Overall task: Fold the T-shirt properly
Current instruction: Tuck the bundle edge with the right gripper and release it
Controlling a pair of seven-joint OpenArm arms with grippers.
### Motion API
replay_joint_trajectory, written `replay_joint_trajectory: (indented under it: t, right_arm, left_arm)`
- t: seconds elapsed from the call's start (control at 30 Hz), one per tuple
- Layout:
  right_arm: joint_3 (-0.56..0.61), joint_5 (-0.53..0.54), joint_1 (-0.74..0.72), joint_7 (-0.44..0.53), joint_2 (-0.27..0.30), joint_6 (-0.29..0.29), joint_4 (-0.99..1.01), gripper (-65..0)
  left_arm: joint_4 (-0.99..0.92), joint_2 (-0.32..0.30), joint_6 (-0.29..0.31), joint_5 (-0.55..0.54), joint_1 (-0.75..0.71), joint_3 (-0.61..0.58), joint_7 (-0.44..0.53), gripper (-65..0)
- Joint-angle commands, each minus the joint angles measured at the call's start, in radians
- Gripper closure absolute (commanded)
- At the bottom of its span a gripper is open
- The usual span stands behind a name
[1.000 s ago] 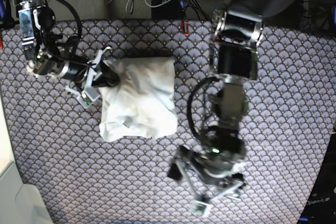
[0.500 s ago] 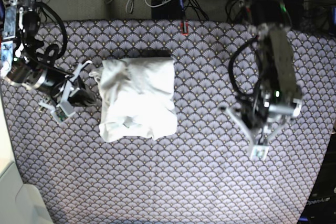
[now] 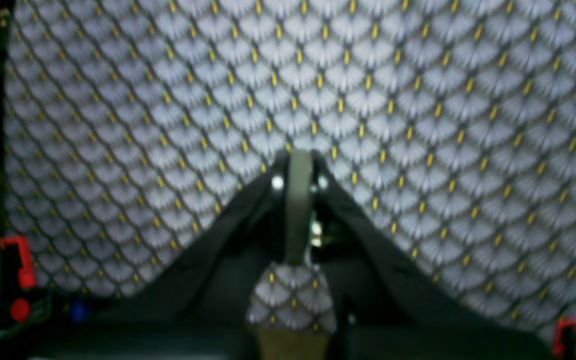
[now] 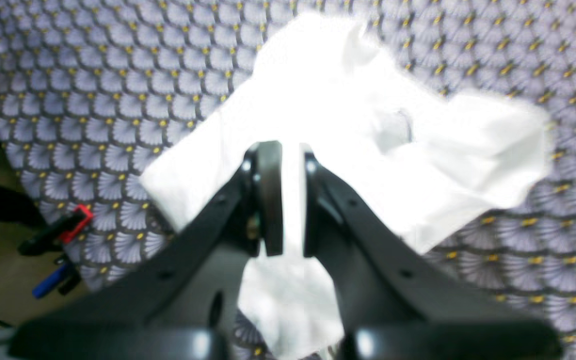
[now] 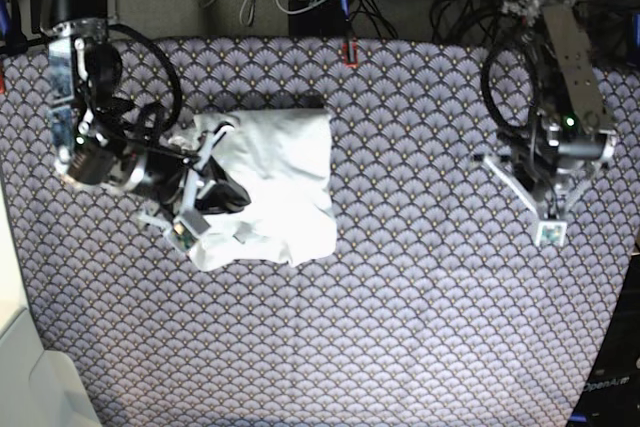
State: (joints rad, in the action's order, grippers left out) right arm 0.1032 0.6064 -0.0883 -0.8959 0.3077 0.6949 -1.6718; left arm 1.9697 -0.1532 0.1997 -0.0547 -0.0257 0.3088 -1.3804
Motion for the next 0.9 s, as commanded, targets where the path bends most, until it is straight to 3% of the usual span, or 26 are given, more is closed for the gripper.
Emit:
replay_joint_trajectory:
  t: [0.0,0.23,0.57,0.7,0.87]
  right_arm:
    - [0.000,0.010,-0.026,0.021,0.009,0.003,0.023,-4.0]
    - [0.007,0.010,-0.028,0.183,0.044,0.003,0.259,-4.0]
    - [0.005,0.011,0.005,0.265,0.058,0.003,0.370,-4.0]
    - [-0.004,0.011,0.035,0.246,0.086,0.003,0.230,-4.0]
    - [-0.035,0.011,0.091,0.137,0.106,0.003,-0.032,-4.0]
  left_arm:
    - [0.020,-0.019,-0.003,0.006,0.010,0.003,0.019,-0.2]
    - [0.020,-0.052,-0.003,0.006,-0.009,0.007,0.020,-0.2]
    - [0.020,-0.058,-0.003,0.005,-0.004,0.059,0.020,-0.2]
    - [0.021,-0.072,-0.001,0.005,-0.006,0.057,0.020,-0.2]
    - [0.021,-0.073,-0.001,0.005,-0.009,0.059,0.020,-0.3]
